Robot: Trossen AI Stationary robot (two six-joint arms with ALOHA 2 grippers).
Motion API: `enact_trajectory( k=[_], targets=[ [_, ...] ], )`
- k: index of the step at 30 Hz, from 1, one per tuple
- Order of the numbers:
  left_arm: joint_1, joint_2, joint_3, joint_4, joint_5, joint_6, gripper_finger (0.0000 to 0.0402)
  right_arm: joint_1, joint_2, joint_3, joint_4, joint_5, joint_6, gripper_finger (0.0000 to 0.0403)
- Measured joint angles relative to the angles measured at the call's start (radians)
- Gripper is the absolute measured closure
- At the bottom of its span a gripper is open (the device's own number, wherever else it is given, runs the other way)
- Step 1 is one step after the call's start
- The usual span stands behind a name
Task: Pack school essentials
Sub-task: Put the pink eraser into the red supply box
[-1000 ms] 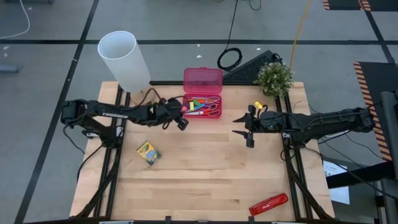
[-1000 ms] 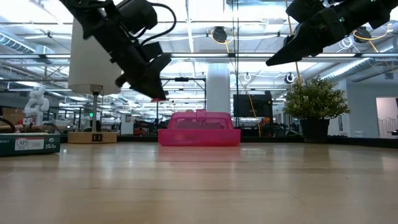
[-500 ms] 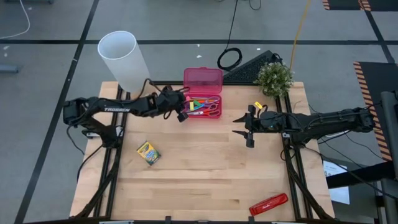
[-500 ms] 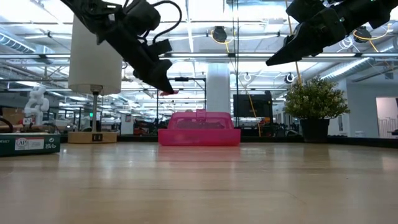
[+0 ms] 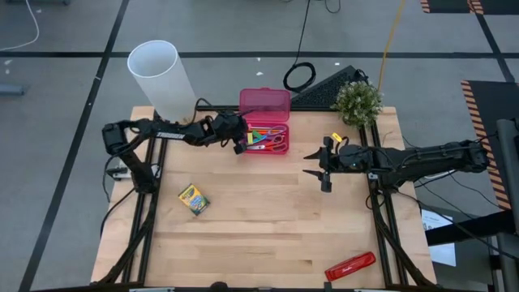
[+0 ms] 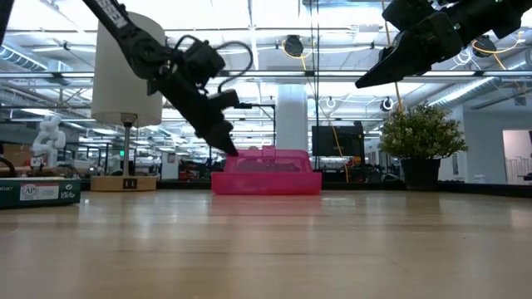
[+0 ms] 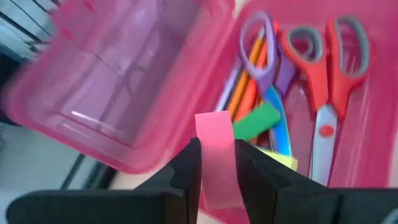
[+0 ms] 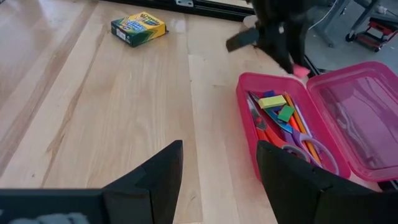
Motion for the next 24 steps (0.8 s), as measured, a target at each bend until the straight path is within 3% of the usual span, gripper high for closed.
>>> enact_trajectory(
  k=[14,24],
  targets=[
    [0.047,0.147,-0.001,0.092,0.102,0.049,0.0309,0.0,0.0,0.0,0.0,0.0,-0.002,0.0206],
    [0.031,0.171,0.0,0.105,-0.013,0.058,0.0306,0.0,0.0,0.0,-0.01,0.0,-0.001,0.0206]
  ],
)
